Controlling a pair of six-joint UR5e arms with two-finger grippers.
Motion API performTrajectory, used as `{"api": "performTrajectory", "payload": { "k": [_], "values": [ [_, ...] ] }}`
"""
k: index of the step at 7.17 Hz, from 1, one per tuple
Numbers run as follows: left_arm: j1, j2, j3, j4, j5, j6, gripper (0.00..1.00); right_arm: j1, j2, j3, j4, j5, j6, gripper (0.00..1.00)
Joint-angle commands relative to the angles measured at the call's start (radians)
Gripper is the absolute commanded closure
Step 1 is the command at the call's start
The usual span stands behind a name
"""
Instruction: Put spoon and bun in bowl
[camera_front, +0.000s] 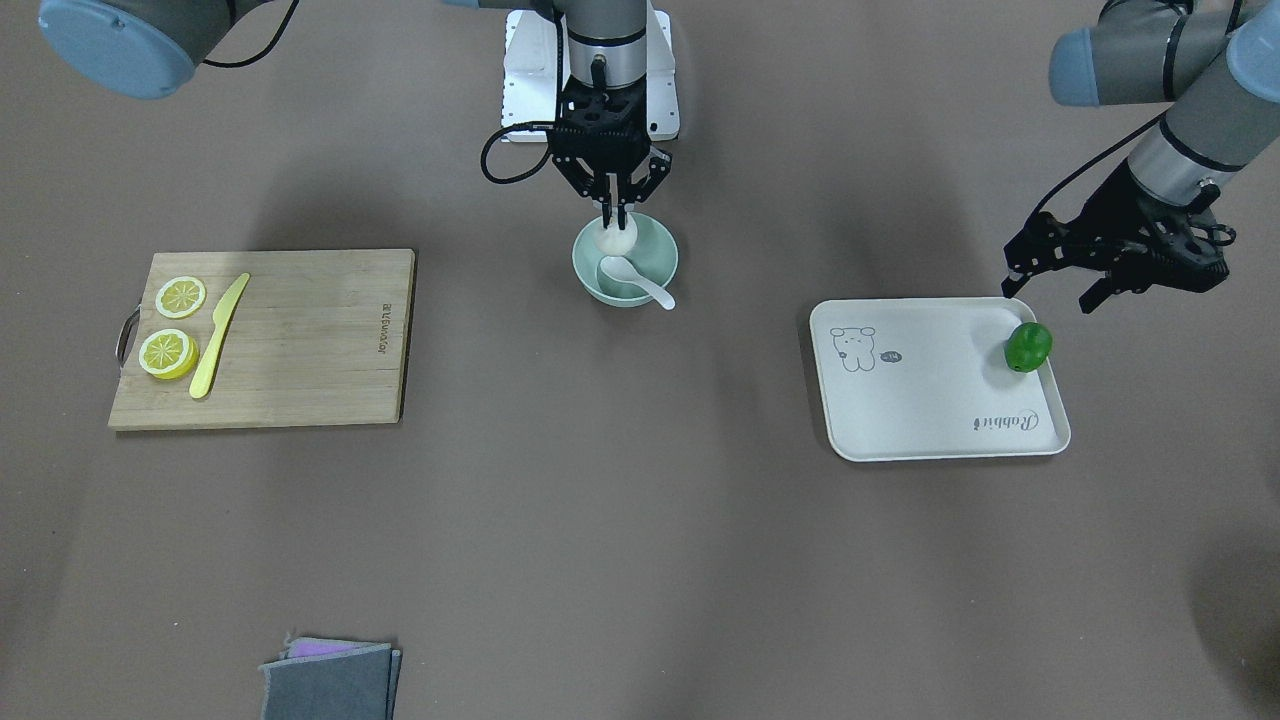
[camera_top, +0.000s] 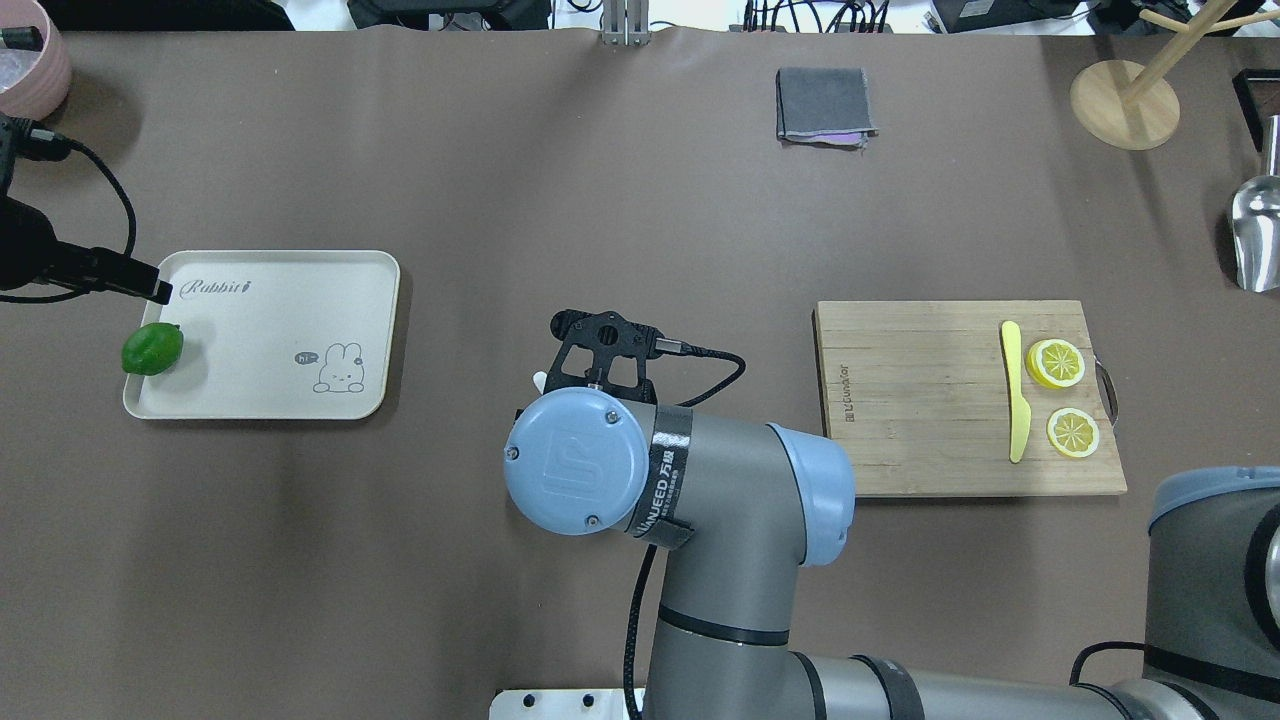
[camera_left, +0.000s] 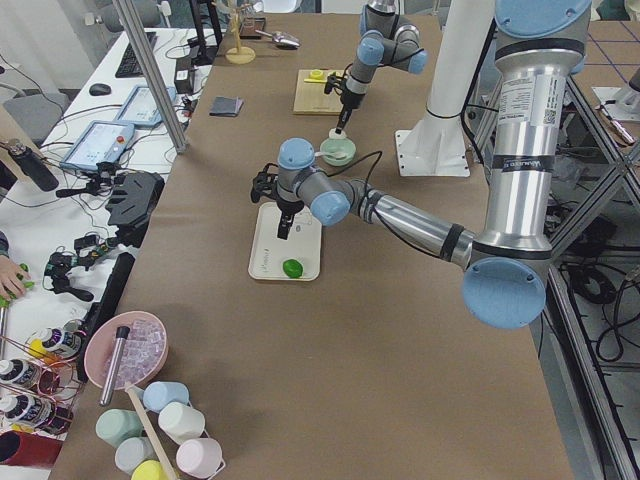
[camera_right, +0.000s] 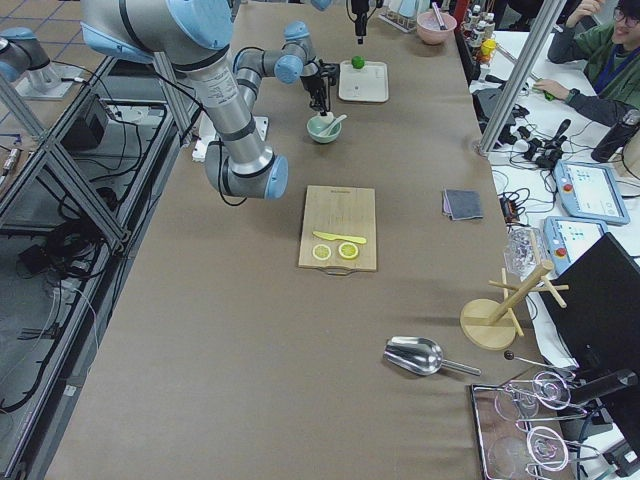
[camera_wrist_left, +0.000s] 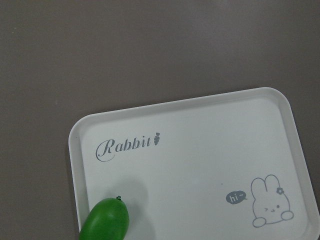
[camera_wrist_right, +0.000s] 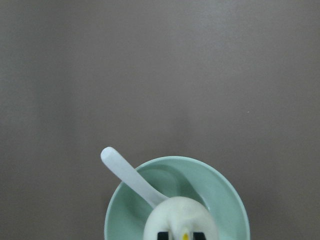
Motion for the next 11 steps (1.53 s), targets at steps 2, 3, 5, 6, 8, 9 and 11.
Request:
{"api": "performTrajectory", "payload": {
  "k": [2,3,5,6,8,9,11],
  "values": [
    [0.002,-0.002,0.003,0.001,0.000,0.000,0.02,0.011,0.015,0.013,0.014,0.008,0.007,0.00],
    [0.001,0.000,0.001,0.004,0.001,0.000,0.02,0.066,0.003,0.047,0.008,0.049,-0.008,0.00],
    [0.001,0.014,0.001,0.001,0.053,0.010,0.02,0.234,-0.074,0.096,0.010,0.218,-0.147,0.00],
    [-0.001,0.026,0.001,-0.001,0.078,0.010,0.02,0.308,-0.127,0.117,0.011,0.269,-0.234,0.00],
    [-0.002,0.098,-0.011,-0.001,0.208,0.062,0.02,0.466,-0.203,0.124,0.014,0.399,-0.421,0.00],
    [-0.010,0.130,-0.008,0.019,0.157,0.164,0.02,0.541,-0.261,0.125,0.019,0.453,-0.536,0.00],
    [-0.209,0.158,-0.005,0.175,-0.048,0.515,0.02,0.726,-0.435,0.165,0.022,0.584,-0.884,0.00]
  ]
}}
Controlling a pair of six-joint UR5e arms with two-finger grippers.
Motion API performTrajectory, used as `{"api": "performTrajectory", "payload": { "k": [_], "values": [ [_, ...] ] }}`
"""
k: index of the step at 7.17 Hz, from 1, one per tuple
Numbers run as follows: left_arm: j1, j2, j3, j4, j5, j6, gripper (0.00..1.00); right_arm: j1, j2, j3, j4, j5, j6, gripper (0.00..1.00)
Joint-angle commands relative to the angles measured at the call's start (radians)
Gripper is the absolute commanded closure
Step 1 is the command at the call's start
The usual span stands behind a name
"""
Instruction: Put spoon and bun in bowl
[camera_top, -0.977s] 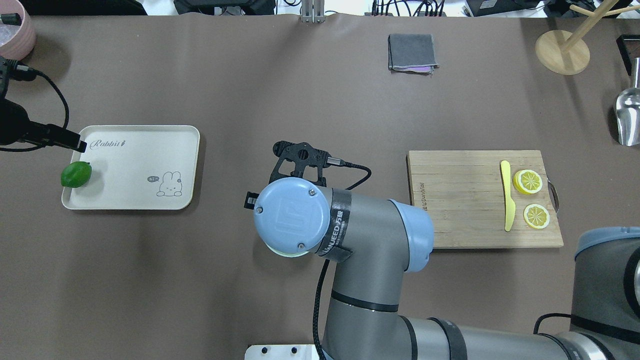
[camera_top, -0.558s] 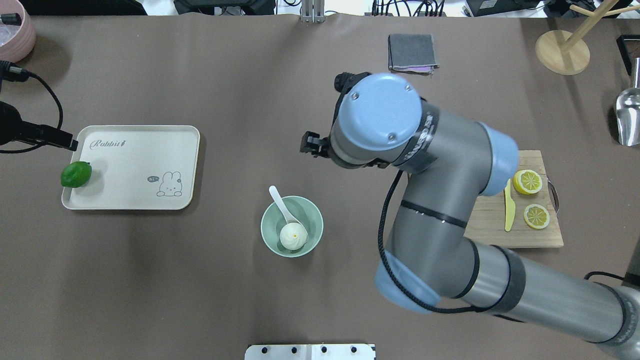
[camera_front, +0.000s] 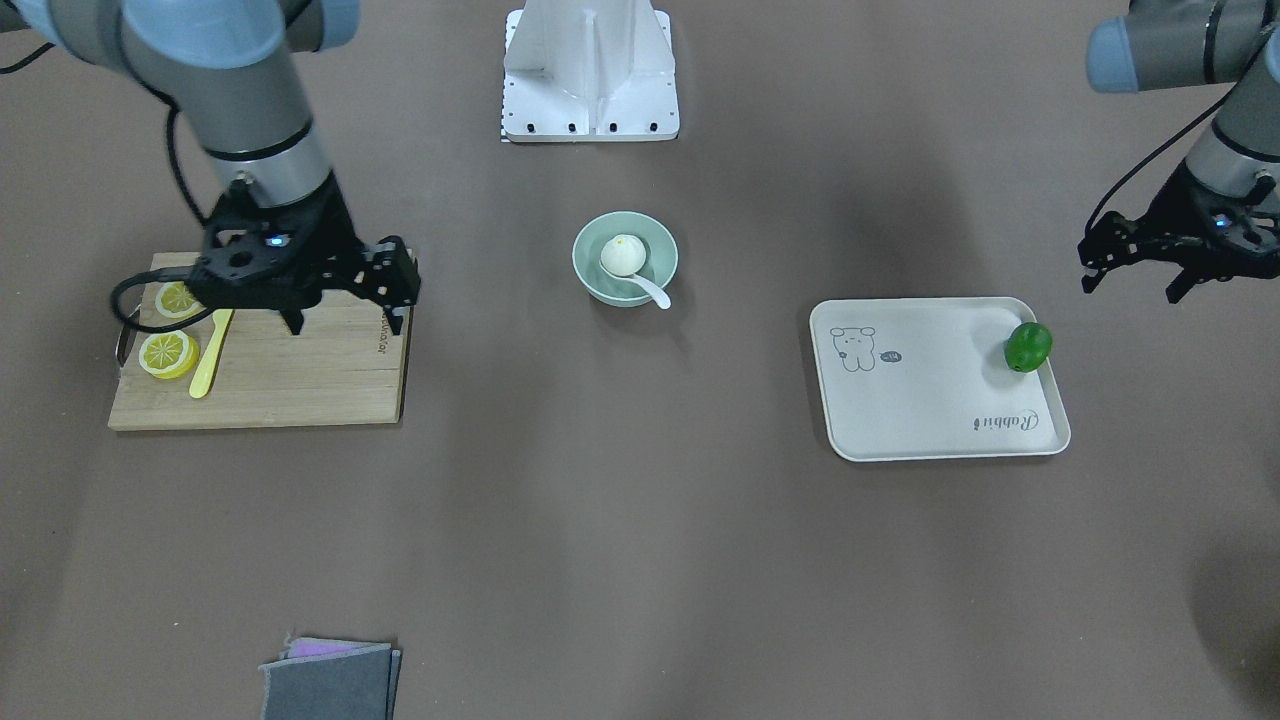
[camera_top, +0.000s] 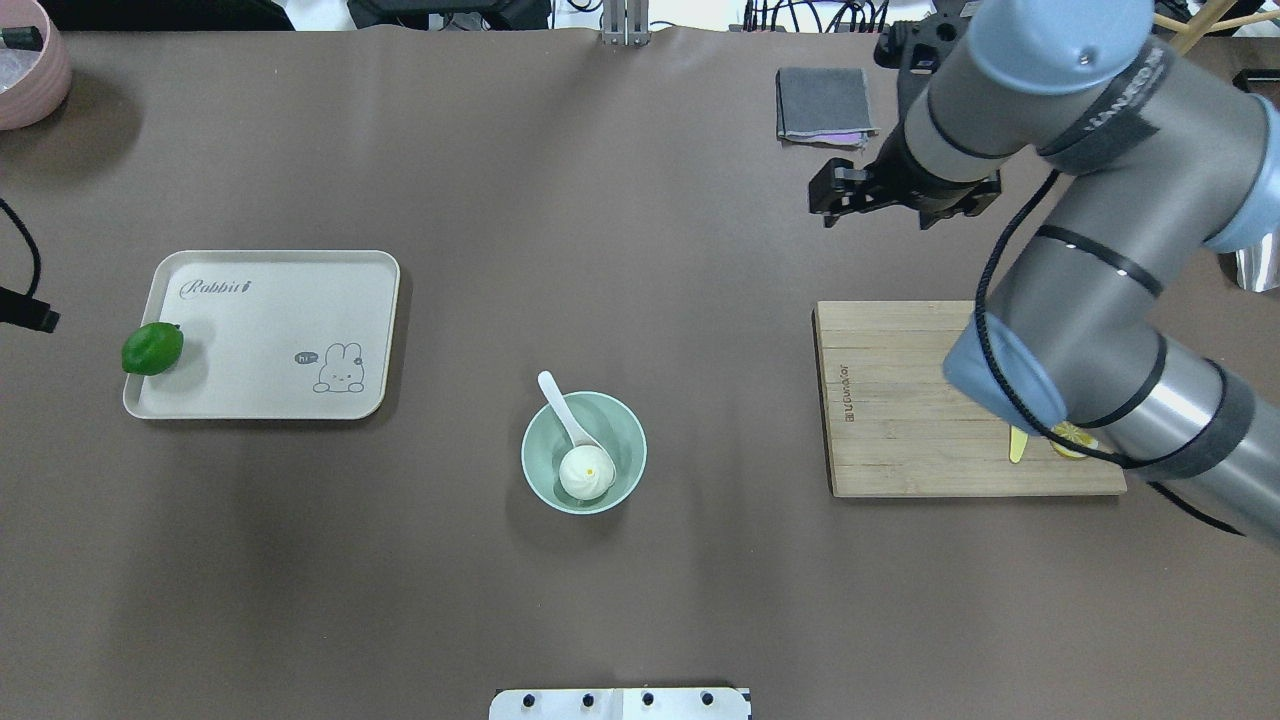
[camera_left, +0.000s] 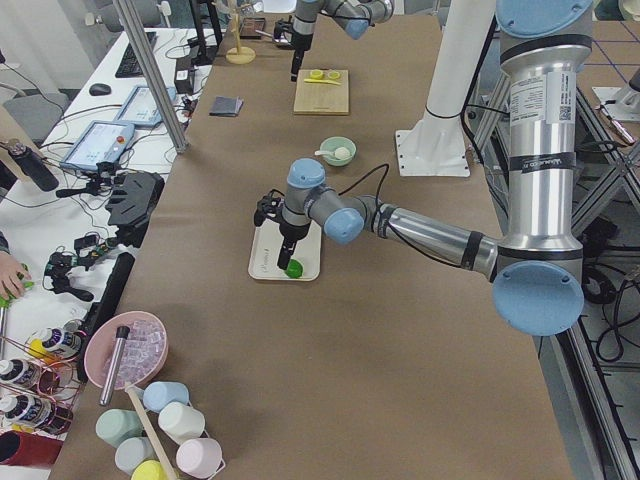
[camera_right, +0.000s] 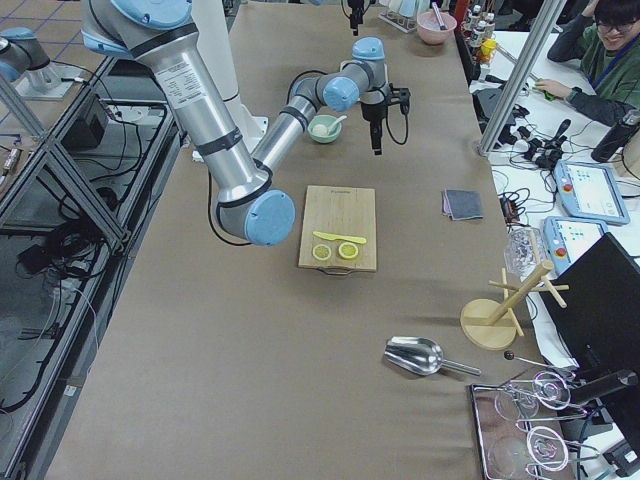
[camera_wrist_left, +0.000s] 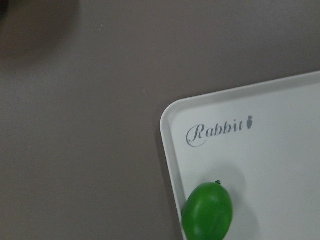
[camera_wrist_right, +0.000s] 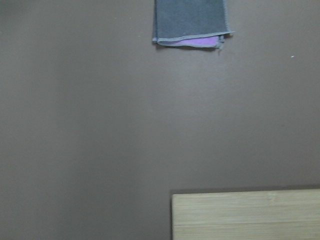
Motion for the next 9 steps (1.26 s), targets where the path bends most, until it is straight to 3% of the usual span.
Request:
{"api": "performTrajectory", "payload": {
  "k": [1,3,4,7,9],
  "values": [
    [-0.189,0.047,-0.001,0.159,-0.122,0.346,0.02,0.224,-0.200,0.024,0.001,0.145,-0.412,0.00],
    [-0.338,0.049,-0.007,0.367,-0.149,0.526,0.02,0.460,-0.397,0.015,-0.002,0.228,-0.808,0.00],
    [-0.355,0.047,-0.013,0.419,-0.162,0.527,0.02,0.554,-0.516,0.010,0.001,0.238,-0.911,0.00],
    [-0.357,0.064,-0.004,0.425,-0.192,0.527,0.02,0.746,-0.666,-0.049,-0.001,0.242,-1.152,0.00],
    [-0.359,0.065,-0.013,0.419,-0.197,0.525,0.02,0.762,-0.715,-0.050,-0.001,0.242,-1.167,0.00]
  ]
}}
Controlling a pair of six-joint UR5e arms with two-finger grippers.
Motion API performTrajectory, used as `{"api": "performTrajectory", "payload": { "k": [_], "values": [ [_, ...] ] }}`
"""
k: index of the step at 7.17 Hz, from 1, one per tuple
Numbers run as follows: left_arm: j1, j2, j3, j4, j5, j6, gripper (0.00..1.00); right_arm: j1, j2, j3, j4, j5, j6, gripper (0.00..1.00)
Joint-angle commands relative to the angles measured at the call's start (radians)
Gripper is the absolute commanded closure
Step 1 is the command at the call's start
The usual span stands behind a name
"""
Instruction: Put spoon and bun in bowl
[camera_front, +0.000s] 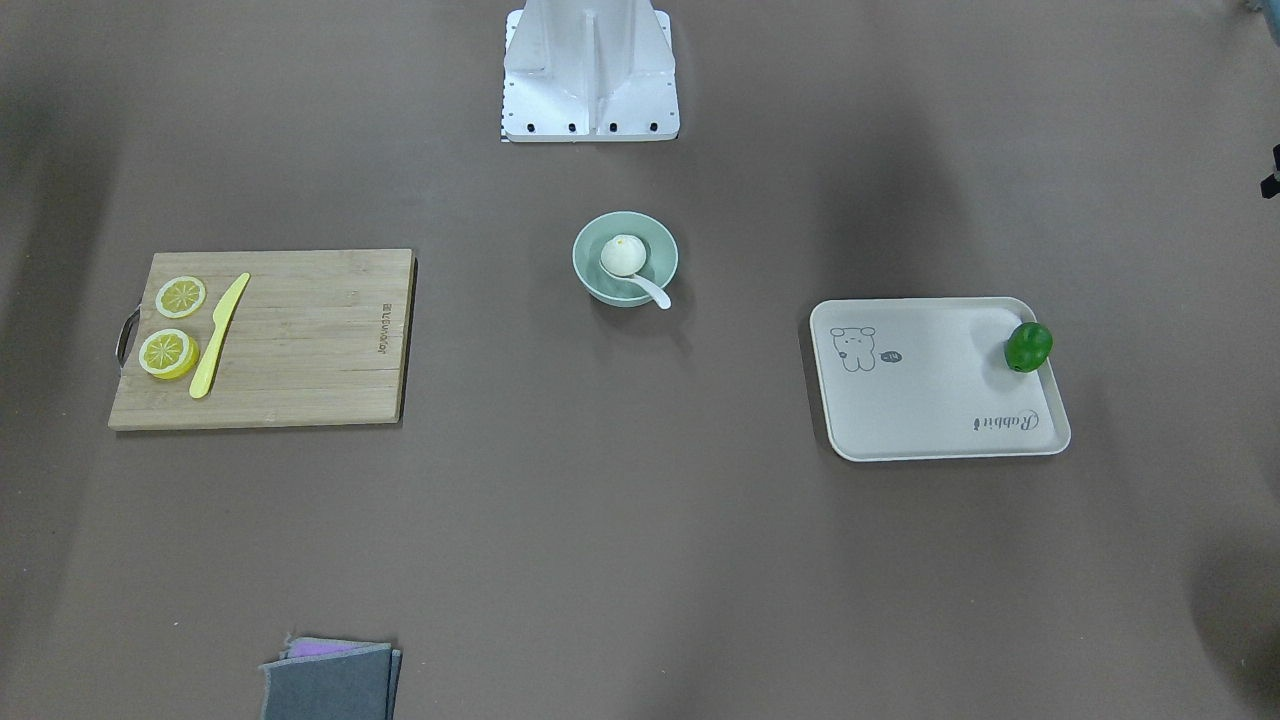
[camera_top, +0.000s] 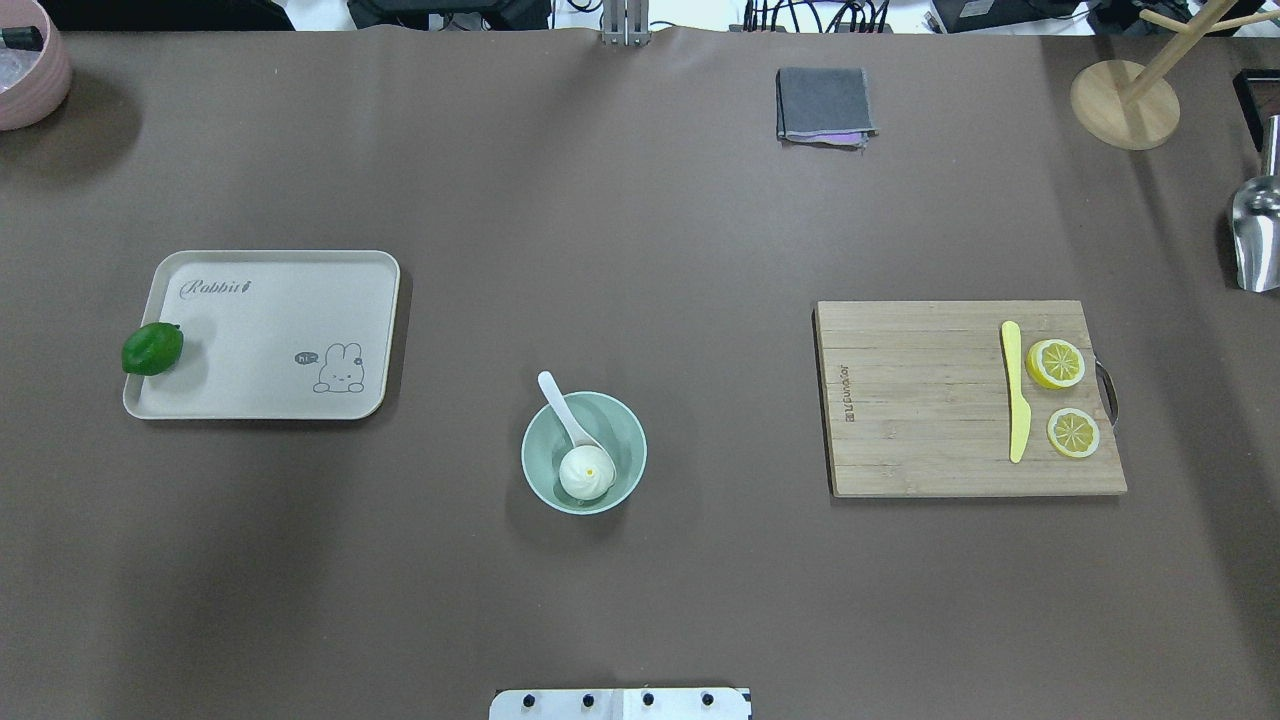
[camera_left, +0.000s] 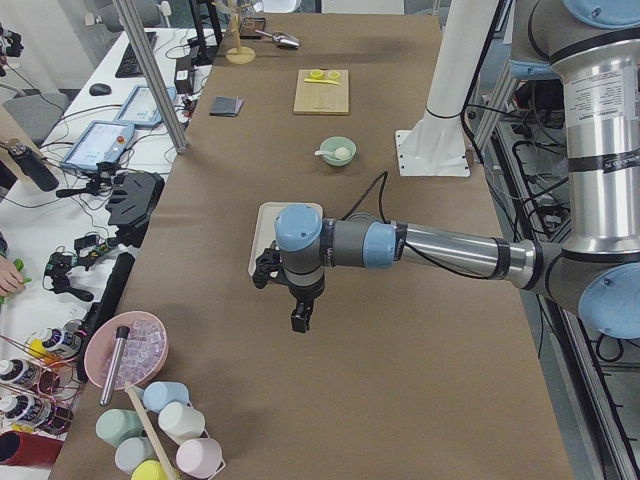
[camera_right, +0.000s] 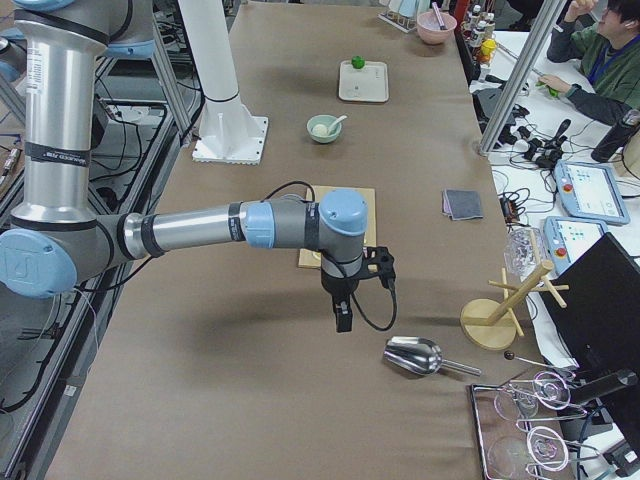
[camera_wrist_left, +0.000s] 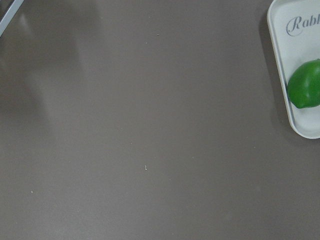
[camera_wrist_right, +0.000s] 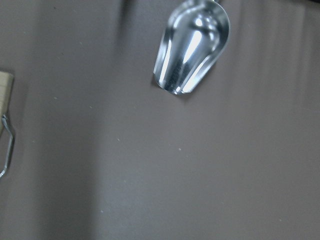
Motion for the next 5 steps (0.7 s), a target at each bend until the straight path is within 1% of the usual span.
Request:
{"api": "performTrajectory", "payload": {
  "k": [1,2,4,5],
  "values": [
    [-0.009,0.002,-0.027,-0.002,-0.004,0.000,0.02,0.019,-0.029,0.003,0.001,0.001,-0.022,0.00],
    [-0.011,0.001,-0.032,-0.003,-0.004,0.002,0.02,0.019,-0.028,0.006,0.001,0.003,-0.021,0.00],
    [-0.011,0.001,-0.029,-0.003,0.002,0.002,0.02,0.019,-0.031,-0.004,0.000,0.064,-0.025,0.00],
    [-0.012,0.001,-0.032,-0.003,0.004,0.000,0.02,0.019,-0.032,-0.009,0.000,0.065,-0.028,0.00]
  ]
}}
